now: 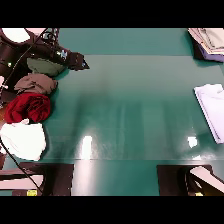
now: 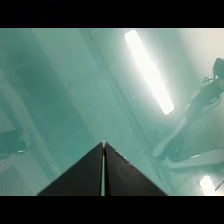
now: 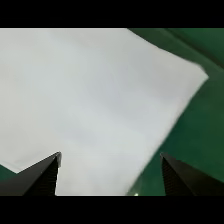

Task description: Fold the shirts.

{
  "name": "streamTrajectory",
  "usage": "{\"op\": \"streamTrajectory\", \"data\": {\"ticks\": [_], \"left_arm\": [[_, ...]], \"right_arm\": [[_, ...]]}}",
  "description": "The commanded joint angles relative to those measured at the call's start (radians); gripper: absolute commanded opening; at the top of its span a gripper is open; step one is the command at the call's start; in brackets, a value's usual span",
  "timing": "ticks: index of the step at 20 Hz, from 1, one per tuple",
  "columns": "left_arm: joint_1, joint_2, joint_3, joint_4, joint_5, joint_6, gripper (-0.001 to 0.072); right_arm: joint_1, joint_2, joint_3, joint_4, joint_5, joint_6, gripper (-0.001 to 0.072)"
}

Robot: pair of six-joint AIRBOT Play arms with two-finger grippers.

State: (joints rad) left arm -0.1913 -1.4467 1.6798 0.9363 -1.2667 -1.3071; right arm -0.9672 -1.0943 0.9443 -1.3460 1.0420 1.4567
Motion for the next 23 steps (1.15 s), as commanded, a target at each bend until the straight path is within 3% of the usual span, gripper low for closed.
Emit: {"op": "streamTrajectory", "data": {"ticks": [1,5,8,9,10,11,17,23], "left_arm": [[0.0,0.001,0.0,0.002,-0.005,0.007,0.0023],[0.0,0.001,0.0,0.0,0.029,0.006,0.0023],[0.0,0.001,0.0,0.0,0.02,0.004,0.0024],[0.0,0.001,0.0,0.0,0.018,0.005,0.0024],[0.0,0.001,0.0,0.0,0.024,0.005,0.0024],[0.0,0.001,0.0,0.0,0.032,0.005,0.0023],[0.0,0.001,0.0,0.0,0.055,0.005,0.0024],[0.0,0.001,0.0,0.0,0.055,0.005,0.0024]], "right_arm": [[-0.07,0.002,0.099,-0.115,0.139,0.005,0.0712],[-0.002,0.003,0.165,0.238,0.171,0.005,0.0634],[0.216,0.003,0.163,0.414,0.174,0.0,0.0292],[0.299,0.003,0.163,0.418,0.173,0.0,0.0253],[0.385,0.003,0.163,0.408,0.172,0.0,0.0169],[0.454,0.003,0.163,0.401,0.169,-0.007,0.0028],[0.739,0.002,0.163,0.401,0.128,-0.015,0.0022],[0.785,0.002,0.163,0.402,0.154,-0.014,0.0022]]}}
